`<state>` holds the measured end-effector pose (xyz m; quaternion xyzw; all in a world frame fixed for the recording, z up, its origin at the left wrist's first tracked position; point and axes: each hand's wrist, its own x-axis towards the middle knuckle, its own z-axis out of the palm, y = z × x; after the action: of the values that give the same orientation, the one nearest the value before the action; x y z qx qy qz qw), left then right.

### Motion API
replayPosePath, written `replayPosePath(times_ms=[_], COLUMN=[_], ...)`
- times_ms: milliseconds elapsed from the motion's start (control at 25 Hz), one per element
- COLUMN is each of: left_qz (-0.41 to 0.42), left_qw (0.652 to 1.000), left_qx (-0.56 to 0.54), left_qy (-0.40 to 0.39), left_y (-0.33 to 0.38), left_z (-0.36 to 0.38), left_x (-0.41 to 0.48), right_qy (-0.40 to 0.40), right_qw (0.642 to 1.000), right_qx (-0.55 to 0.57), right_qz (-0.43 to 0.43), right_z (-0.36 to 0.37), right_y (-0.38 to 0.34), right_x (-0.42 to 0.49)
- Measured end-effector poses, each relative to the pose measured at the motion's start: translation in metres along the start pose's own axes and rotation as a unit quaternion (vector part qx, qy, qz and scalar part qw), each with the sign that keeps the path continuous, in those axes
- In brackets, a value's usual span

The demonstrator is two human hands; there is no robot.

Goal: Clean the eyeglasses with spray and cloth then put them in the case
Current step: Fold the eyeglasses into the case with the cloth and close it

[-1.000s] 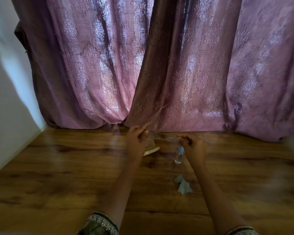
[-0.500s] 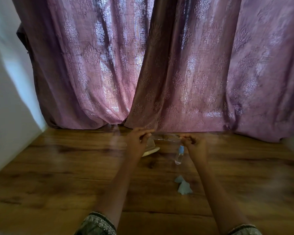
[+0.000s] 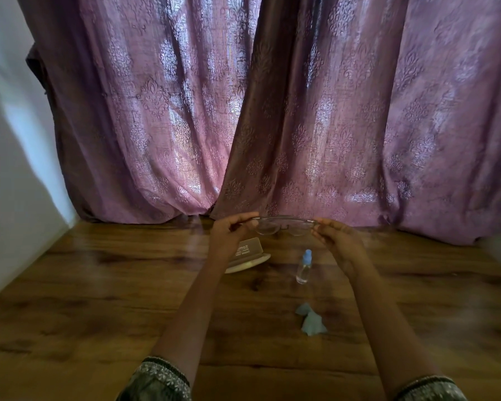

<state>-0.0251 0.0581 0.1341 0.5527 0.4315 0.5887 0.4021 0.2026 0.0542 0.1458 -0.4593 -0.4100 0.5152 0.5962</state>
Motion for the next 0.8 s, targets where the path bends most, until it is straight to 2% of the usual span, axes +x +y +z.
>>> replayPosePath(times_ms=[200,280,400,560,800], left_qz=[-0.025,-0.033,-0.036,-0.043,-0.083], left_qw=[0.999,0.998,0.997,0.997,0.994], left_qx=[-0.020,-0.025,-0.032,-0.036,-0.032], left_qy=[0.045,0.056,0.064,0.056,0.055], left_y=[0.009,0.012,0.013,0.017,0.012], left_z=[0.009,0.012,0.015,0.015,0.011], left_x=[0.005,0.005,0.007,0.005,0.010], right_qy=[0.009,0.006,-0.005,0.000,0.020], right_qw=[0.999,1.000,0.999,0.998,0.998], right_qx=[-0.036,-0.016,0.038,0.043,0.051], right_qz=[-0.028,-0.020,-0.008,-0.034,-0.030], right_z=[0.000,0.001,0.004,0.007,0.013], right_y=[-0.013,-0.015,-0.017,-0.017,-0.012], right_x=[0.004,0.005,0.003,0.002,0.004])
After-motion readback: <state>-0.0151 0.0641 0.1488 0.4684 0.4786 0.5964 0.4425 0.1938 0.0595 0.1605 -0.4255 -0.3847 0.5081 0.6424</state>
